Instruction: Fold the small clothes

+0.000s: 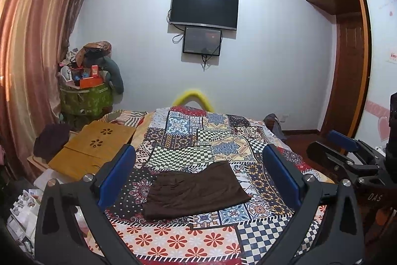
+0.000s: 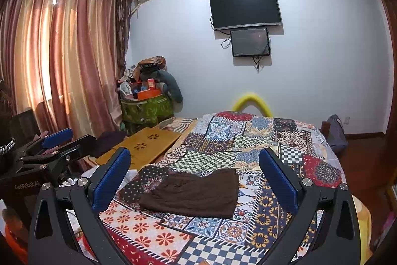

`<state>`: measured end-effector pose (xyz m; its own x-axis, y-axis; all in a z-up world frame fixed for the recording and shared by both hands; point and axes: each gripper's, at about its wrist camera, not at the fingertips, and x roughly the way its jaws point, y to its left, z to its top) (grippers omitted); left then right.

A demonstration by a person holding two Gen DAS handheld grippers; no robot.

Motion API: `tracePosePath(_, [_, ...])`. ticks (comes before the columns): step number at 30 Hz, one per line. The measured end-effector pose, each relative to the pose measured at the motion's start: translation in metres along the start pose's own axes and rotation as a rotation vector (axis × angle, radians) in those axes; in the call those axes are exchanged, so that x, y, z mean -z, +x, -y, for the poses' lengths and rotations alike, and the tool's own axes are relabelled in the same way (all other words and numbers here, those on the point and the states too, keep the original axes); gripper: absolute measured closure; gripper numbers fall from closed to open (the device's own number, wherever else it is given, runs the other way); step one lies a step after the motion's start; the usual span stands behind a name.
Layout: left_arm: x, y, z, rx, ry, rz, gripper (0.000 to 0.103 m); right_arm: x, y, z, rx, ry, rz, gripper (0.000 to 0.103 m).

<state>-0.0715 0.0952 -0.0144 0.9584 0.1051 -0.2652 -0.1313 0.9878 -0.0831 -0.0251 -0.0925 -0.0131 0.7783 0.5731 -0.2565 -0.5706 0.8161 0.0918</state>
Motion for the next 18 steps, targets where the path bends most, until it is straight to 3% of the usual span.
tracePosePath(18, [0.0031,0.0023,0.0052,-0.001,0.028,-0.021,0.000,0.0020,0.0048,0.0005,-0.014,0.002,-0.014,0.000])
